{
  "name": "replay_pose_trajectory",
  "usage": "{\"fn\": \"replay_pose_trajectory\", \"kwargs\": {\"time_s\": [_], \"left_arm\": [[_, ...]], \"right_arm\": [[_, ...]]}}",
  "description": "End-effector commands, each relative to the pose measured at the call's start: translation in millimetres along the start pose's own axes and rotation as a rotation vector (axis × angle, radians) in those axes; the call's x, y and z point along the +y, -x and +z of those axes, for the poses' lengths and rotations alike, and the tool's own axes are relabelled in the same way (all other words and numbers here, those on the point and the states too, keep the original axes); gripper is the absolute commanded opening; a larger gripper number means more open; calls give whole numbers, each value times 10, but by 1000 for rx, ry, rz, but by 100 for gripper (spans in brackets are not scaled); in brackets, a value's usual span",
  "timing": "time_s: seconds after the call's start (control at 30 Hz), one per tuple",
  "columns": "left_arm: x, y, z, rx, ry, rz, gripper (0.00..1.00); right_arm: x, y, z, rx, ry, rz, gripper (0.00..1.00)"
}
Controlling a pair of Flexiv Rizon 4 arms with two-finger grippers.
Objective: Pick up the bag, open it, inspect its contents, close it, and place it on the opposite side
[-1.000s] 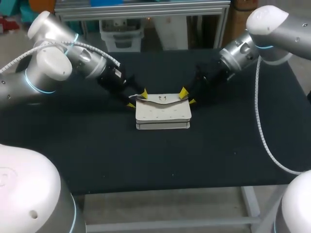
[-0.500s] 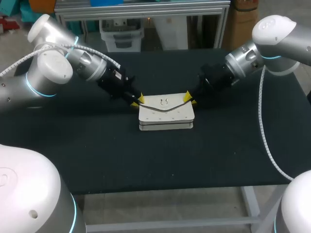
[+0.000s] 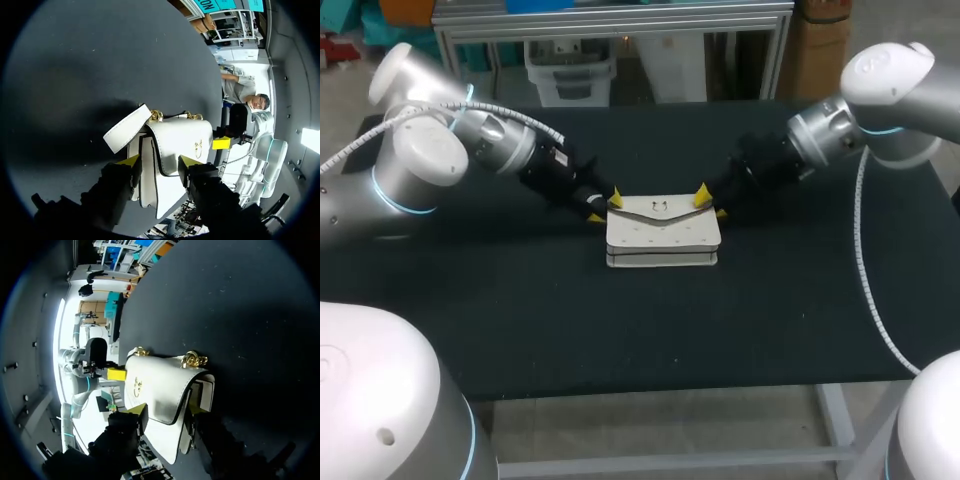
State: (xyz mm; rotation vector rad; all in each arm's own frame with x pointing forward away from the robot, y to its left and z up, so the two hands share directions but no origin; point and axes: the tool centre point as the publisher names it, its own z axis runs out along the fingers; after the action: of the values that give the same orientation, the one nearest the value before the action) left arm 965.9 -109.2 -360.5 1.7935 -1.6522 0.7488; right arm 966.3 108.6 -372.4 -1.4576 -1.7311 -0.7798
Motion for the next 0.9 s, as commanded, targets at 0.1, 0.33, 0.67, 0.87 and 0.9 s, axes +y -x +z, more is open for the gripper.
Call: {"fn": "replay_pose_trajectory", "kwargs": {"time_s": [0.1, 0.33, 0.67, 0.87, 0.9], "left_arm": [[63, 10, -36, 17, -13, 4, 47], [116, -37, -37, 29, -9, 16, 40], [127, -32, 48, 64, 10, -33, 45], [88, -67, 109, 85, 11, -81, 46], [78, -69, 122, 82, 11, -92, 44]], "right_arm": [[-49, -23, -60, -14, 39, -1, 69], [-48, -33, -105, -8, 67, 3, 58], [-101, -16, -88, -30, 116, 18, 50], [-89, -20, -50, -27, 124, 24, 51], [-85, -19, -40, -29, 127, 26, 51]]}}
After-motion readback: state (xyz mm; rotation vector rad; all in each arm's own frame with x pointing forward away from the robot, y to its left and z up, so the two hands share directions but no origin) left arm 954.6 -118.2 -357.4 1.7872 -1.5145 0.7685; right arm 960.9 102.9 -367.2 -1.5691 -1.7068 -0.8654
